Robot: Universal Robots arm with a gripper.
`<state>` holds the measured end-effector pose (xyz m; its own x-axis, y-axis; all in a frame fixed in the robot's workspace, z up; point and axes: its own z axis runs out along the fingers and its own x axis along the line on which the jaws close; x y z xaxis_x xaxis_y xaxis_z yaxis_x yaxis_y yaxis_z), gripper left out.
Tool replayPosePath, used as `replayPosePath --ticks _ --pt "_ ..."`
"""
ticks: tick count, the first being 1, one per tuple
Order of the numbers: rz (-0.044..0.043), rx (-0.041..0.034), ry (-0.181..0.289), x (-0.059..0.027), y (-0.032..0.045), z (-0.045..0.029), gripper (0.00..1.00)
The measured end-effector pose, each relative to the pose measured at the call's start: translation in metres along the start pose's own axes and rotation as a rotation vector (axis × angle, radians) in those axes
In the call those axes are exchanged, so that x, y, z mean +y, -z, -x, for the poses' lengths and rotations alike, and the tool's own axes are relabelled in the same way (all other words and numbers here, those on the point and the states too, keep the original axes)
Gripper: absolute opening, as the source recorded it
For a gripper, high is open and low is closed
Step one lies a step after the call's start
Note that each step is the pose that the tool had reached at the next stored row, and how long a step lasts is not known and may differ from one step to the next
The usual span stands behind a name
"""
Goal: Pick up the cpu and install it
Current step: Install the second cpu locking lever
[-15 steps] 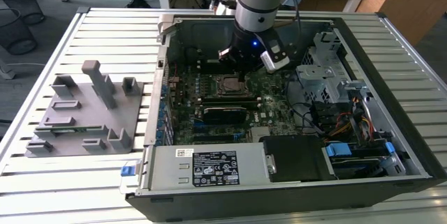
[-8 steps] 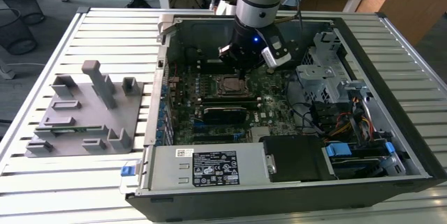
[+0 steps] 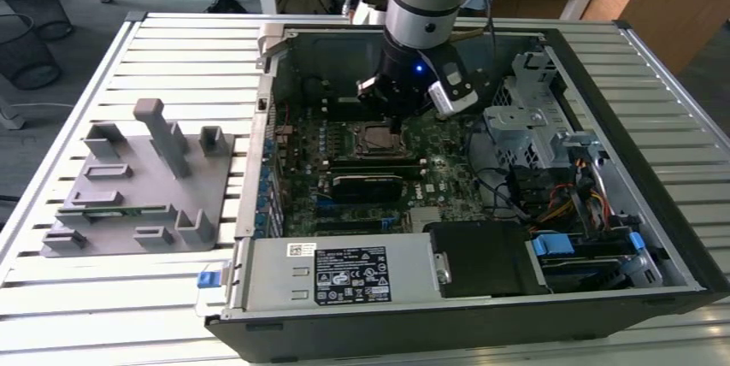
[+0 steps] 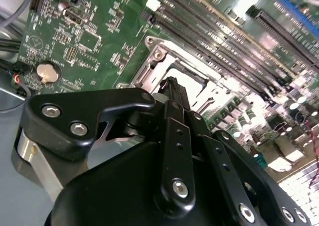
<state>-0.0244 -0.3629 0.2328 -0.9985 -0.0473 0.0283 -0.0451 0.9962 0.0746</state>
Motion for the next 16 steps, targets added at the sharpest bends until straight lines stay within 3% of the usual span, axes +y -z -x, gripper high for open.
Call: replayPosePath --ticks 8,9,13,15,16 --pt "0.0001 0.0000 0.000 -0.0172 0.0012 -0.0016 0.12" --pt "0.0001 0.0000 0.000 -0.0241 0.0017 -0.0023 0.12" --pt "0.0010 0.0000 0.000 -0.0285 0.0019 -0.0063 0.12" --pt "0.0080 -0.0003 0.000 -0.0288 0.0018 -0.0111 0.12" --pt "0.0171 -0.0008 0.001 -0.0291 0.0017 -0.0131 0.12"
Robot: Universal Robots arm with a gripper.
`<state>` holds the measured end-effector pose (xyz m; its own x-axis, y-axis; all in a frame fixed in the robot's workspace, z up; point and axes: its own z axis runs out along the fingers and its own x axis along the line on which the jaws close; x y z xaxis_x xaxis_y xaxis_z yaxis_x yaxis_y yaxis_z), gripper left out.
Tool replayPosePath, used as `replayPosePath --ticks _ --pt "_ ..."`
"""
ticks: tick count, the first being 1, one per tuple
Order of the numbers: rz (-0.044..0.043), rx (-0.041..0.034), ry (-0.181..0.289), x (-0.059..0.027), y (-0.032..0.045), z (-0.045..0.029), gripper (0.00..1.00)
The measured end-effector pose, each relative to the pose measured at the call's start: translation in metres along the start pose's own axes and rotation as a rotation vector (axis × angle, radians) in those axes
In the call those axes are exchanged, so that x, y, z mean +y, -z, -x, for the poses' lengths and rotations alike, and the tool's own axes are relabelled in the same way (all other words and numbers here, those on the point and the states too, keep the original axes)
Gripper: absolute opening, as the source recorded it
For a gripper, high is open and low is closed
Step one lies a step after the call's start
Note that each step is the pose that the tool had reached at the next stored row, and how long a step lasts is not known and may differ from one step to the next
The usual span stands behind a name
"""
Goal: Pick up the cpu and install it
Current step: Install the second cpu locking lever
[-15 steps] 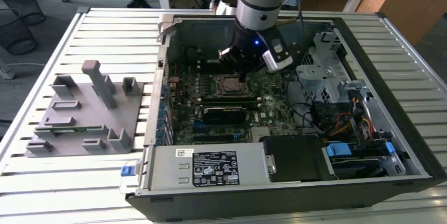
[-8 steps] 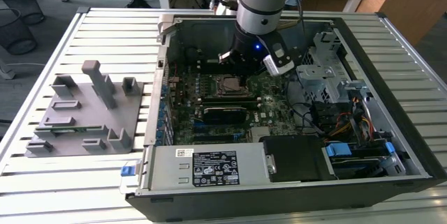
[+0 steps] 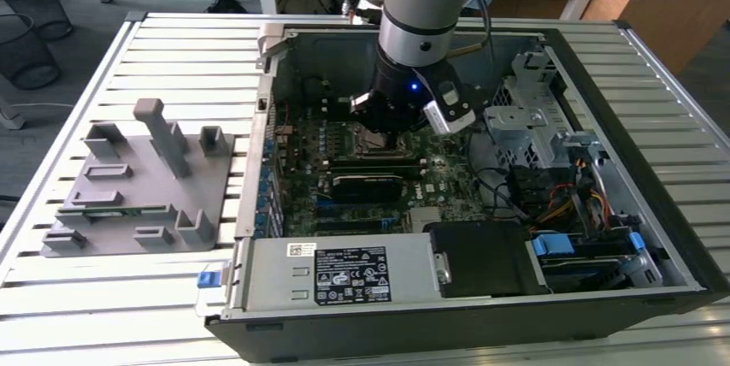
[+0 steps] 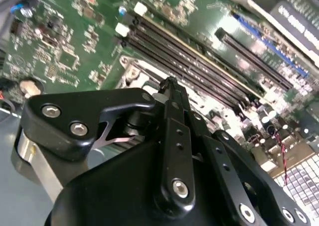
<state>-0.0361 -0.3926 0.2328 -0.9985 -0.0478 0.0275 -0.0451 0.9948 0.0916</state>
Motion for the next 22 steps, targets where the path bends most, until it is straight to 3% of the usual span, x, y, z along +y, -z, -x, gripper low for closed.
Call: replayPosePath --ticks 2,10,22 --pt "0.0077 -0.0004 0.000 -0.0017 0.0000 -0.0022 0.12" --pt "0.0105 -0.0006 0.000 -0.0058 -0.0018 -0.0116 0.12" --pt "0.0213 -0.0009 0.001 -0.0073 -0.0162 -0.0166 0.12"
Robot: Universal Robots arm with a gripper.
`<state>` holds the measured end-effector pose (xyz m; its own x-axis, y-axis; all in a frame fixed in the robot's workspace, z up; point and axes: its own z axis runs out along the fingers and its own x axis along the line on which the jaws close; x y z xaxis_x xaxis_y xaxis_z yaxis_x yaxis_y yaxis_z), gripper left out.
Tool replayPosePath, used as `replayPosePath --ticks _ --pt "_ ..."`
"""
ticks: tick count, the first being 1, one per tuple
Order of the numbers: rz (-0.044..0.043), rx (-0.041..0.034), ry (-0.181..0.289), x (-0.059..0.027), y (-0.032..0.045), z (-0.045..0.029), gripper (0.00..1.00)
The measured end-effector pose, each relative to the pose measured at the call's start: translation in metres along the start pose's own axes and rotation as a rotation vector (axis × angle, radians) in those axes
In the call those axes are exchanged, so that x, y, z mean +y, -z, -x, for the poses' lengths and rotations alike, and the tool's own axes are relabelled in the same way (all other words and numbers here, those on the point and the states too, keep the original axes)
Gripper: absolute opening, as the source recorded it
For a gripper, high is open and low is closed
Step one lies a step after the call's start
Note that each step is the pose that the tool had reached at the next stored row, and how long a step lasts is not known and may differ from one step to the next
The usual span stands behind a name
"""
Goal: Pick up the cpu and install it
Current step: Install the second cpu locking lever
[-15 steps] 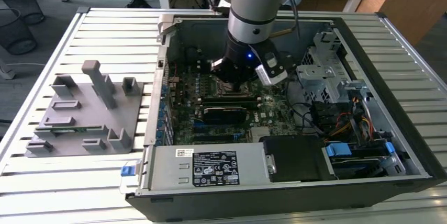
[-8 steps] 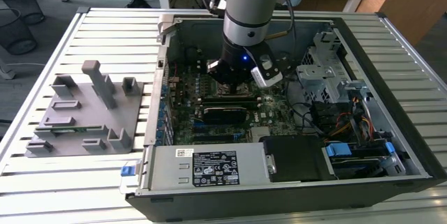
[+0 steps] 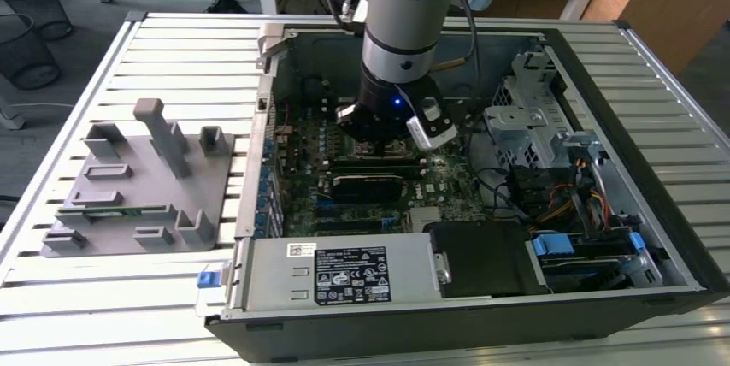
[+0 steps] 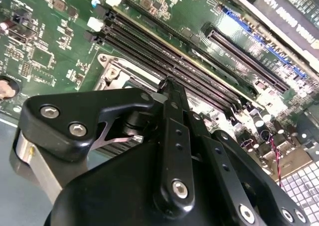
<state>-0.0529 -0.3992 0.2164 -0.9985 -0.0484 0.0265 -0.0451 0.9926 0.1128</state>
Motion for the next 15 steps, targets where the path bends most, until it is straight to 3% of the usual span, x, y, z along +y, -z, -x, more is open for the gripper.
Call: replayPosePath --ticks 4,9,15 --pt "0.0209 -0.0010 0.001 -0.0009 -0.0022 -0.0043 0.12" --pt "0.0339 -0.0016 0.001 -0.0049 -0.0039 -0.0080 0.12" --pt "0.0633 -0.0029 0.002 -0.0128 -0.0038 -0.0112 0.12"
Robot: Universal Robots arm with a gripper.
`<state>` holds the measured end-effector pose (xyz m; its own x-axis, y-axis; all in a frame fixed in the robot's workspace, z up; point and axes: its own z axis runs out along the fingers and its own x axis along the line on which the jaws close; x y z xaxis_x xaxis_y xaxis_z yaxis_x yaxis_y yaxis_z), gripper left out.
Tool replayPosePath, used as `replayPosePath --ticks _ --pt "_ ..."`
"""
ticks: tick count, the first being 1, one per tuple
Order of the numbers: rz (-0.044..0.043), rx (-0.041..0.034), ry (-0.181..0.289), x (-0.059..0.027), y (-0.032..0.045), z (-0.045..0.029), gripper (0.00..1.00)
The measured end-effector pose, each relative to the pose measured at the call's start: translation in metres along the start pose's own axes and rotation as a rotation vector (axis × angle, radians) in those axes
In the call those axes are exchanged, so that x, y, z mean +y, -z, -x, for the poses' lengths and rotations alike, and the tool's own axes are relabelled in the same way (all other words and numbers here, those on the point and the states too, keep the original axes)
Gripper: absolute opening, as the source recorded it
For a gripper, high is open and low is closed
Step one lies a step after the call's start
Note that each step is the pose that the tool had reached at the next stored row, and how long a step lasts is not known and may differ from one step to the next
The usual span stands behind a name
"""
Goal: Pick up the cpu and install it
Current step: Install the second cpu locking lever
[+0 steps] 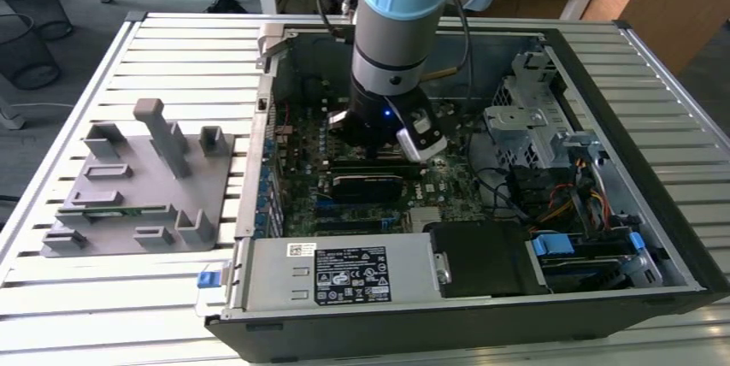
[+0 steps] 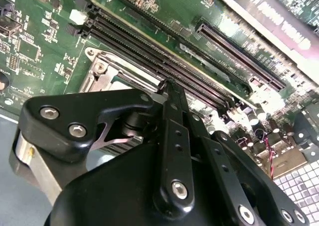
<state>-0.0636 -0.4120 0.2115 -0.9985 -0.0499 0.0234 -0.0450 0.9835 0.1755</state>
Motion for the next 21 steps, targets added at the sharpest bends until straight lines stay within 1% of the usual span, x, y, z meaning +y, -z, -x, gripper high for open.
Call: replayPosePath --ticks 2,4,6,9,14,17,21 --pt "0.0118 -0.0007 0.000 -0.0027 0.0000 -0.0007 0.12" --pt "0.0274 -0.0013 0.001 -0.0052 0.0000 -0.0016 0.12" --pt "0.0377 -0.0018 0.001 -0.0065 -0.0001 -0.0030 0.12" --pt "0.0407 -0.0020 0.001 -0.0074 -0.0015 -0.0049 0.12" --pt "0.0411 -0.0018 0.001 -0.0090 -0.0051 -0.0087 0.12" --pt "0.0457 -0.0020 0.001 -0.0101 -0.0060 -0.0136 0.12" --pt "0.0495 -0.0023 0.002 -0.0110 -0.0077 -0.0176 0.12"
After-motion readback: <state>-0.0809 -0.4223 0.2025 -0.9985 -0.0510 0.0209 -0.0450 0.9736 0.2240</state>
